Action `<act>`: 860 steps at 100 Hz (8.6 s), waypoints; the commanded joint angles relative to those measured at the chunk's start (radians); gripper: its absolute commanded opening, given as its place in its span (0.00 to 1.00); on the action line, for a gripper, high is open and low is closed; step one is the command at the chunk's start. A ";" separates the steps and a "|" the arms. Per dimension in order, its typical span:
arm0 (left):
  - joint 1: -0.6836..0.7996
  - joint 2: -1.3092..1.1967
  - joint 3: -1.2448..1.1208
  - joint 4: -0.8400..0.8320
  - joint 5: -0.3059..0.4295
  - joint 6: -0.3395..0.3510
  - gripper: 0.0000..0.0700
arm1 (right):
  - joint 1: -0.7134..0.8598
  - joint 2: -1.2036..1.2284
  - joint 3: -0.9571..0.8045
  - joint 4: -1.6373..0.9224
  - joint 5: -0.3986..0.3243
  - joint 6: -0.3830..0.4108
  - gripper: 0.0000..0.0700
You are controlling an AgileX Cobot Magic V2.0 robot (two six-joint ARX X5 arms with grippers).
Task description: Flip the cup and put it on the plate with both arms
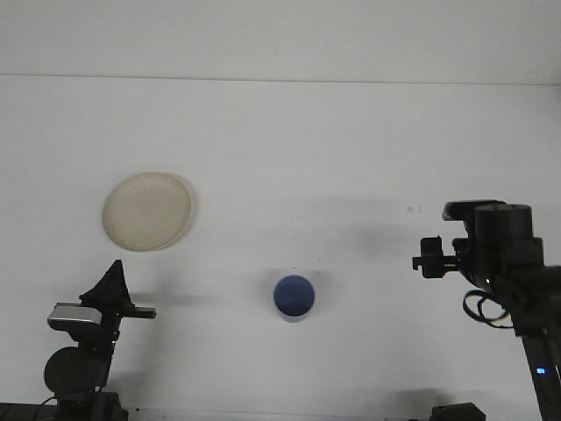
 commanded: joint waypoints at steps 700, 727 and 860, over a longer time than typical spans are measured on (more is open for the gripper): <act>0.078 1.888 1.715 -1.274 -0.081 -0.032 0.24 | -0.033 -0.436 -0.665 0.737 -0.006 -0.020 0.69; 0.078 1.888 1.740 -1.270 -0.081 -0.031 0.50 | -0.033 -0.436 -0.665 0.737 -0.006 -0.020 0.69; -0.114 0.833 1.178 -0.897 -0.081 -0.096 0.49 | -0.033 -0.436 -0.665 0.730 -0.005 -0.020 0.69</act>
